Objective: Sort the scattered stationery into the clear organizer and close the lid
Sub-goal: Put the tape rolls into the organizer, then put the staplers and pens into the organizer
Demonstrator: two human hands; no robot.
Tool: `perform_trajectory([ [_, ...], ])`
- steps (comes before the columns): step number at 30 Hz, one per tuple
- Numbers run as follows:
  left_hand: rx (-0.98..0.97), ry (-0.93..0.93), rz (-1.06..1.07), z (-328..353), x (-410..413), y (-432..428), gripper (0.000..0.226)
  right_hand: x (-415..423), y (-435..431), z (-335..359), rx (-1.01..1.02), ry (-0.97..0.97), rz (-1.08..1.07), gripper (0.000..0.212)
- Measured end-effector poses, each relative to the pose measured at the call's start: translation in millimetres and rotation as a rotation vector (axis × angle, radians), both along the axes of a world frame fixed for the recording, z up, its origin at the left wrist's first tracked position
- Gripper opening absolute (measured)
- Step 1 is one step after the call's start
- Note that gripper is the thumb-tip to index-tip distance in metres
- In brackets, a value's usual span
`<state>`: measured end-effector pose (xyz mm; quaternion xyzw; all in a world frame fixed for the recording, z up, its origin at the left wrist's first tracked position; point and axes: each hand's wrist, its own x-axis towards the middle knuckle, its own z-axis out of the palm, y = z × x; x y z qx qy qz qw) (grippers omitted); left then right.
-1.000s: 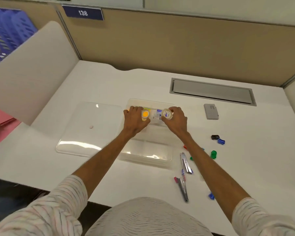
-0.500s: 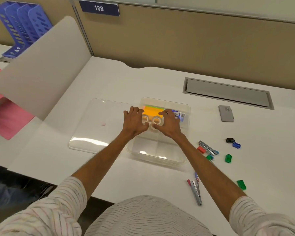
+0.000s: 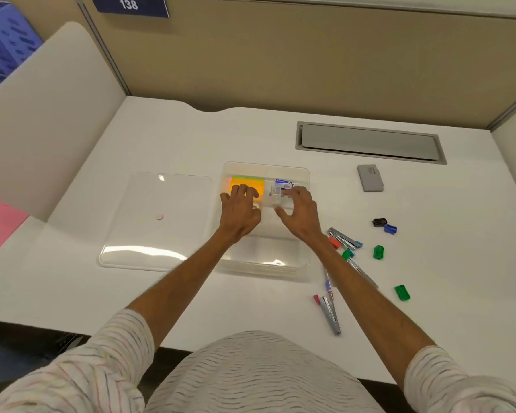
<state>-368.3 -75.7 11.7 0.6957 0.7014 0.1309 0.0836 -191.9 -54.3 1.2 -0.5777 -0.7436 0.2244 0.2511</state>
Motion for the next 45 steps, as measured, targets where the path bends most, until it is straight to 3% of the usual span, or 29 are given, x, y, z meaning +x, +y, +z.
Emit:
perform_trajectory([
  [11,0.016,-0.066,-0.160,-10,81,-6,0.032,84,-33,-2,0.063,0.109,-0.240,0.022],
  [18,0.020,-0.074,-0.346,-16,136,-11,0.030,138,-67,-15,-0.108,0.033,-0.275,0.031],
  [23,-0.105,-0.085,-0.526,-21,169,-9,0.036,169,-90,-26,-0.174,-0.027,-0.263,0.031],
  [32,-0.279,0.131,-0.615,-30,208,-2,0.058,201,-119,-37,-0.319,-0.091,-0.274,0.046],
  [37,-0.302,0.228,-0.636,-38,218,-1,0.049,208,-124,-41,-0.358,-0.117,-0.273,0.053],
  [45,-0.241,0.251,-0.591,-45,216,-1,0.034,206,-120,-43,-0.345,-0.185,-0.236,0.036],
])
